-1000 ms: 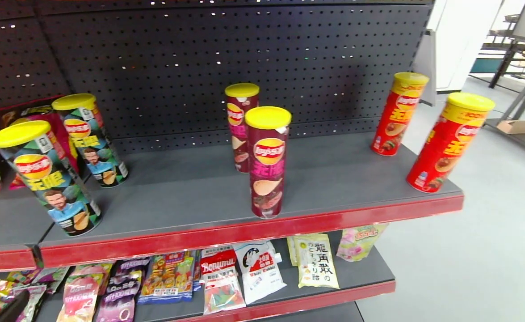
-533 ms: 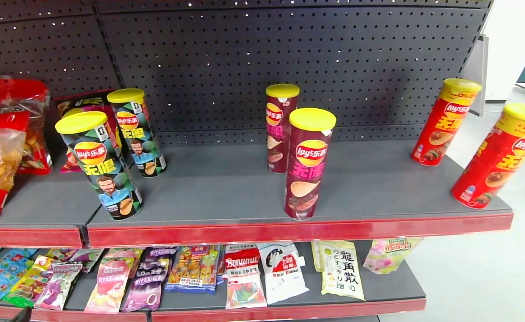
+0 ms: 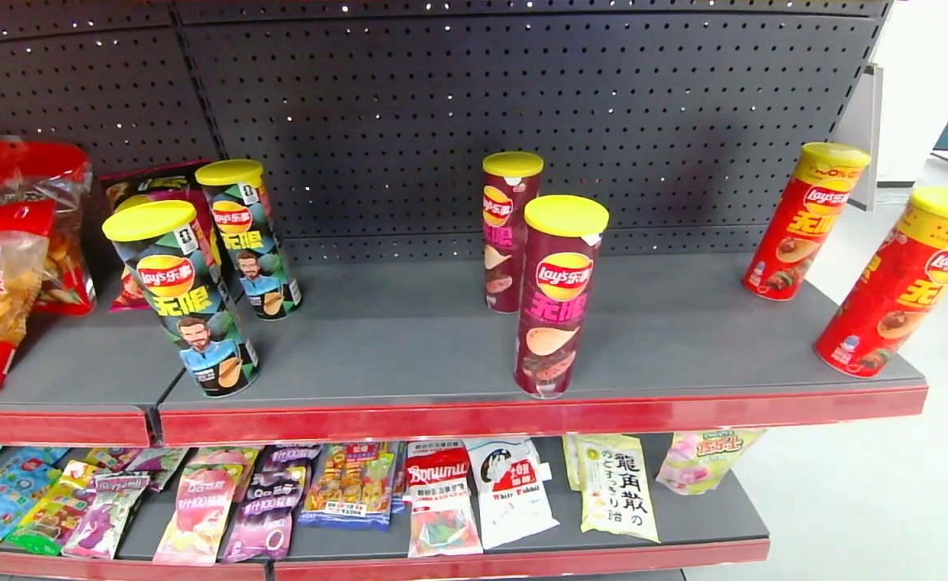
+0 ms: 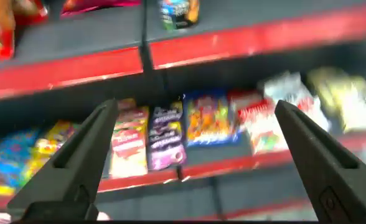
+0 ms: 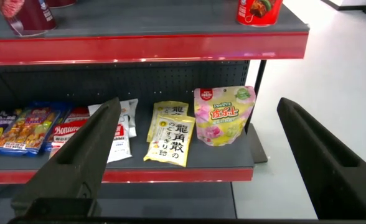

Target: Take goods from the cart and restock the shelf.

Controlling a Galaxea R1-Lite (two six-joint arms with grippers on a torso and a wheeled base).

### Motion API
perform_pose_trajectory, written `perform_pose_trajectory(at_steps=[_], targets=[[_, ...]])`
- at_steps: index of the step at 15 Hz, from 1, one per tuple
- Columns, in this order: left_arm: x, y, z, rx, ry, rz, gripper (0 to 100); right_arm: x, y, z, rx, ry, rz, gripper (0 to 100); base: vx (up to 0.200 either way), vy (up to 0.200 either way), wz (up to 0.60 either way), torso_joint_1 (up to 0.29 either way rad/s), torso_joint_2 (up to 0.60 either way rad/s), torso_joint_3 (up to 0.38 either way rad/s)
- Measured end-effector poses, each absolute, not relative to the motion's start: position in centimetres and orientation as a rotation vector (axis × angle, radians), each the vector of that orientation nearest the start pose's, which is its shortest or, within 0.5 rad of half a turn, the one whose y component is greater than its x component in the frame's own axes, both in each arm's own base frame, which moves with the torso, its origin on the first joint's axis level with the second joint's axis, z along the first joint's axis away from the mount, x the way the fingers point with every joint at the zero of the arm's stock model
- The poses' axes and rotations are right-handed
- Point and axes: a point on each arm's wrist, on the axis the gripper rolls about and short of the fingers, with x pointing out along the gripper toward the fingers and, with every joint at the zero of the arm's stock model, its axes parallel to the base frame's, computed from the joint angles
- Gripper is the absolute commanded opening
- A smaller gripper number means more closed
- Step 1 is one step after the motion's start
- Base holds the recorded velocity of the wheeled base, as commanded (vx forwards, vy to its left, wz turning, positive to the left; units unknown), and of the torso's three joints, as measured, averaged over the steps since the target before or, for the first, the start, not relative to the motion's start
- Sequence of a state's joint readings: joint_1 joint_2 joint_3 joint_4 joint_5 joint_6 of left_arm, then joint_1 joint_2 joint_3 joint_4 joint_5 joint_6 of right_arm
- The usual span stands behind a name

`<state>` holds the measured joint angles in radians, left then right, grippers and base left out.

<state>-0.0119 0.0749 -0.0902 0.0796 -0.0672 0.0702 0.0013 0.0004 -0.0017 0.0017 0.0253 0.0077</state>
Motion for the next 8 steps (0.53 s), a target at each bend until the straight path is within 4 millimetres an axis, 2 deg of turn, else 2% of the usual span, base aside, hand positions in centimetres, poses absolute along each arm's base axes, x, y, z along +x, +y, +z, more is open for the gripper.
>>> perform_pose_trajectory(at_steps=[2, 4, 8], targets=[[-2.3, -0.2, 9.2, -0.003, -0.061, -0.105, 100, -2.3, 0.1, 7.6, 0.007, 0.001, 0.027, 100, 0.0, 0.0, 0.0, 0.0, 0.0, 0.0], [-2.2, -0.3, 8.4, -0.019, -0.045, -0.126, 100, -2.3, 0.1, 7.6, 0.006, 0.001, 0.027, 100, 0.0, 0.0, 0.0, 0.0, 0.0, 0.0], [-2.2, 0.0, 8.2, -0.022, -0.035, 0.01, 100, -2.3, 0.1, 7.6, 0.006, 0.001, 0.027, 100, 0.0, 0.0, 0.0, 0.0, 0.0, 0.0]])
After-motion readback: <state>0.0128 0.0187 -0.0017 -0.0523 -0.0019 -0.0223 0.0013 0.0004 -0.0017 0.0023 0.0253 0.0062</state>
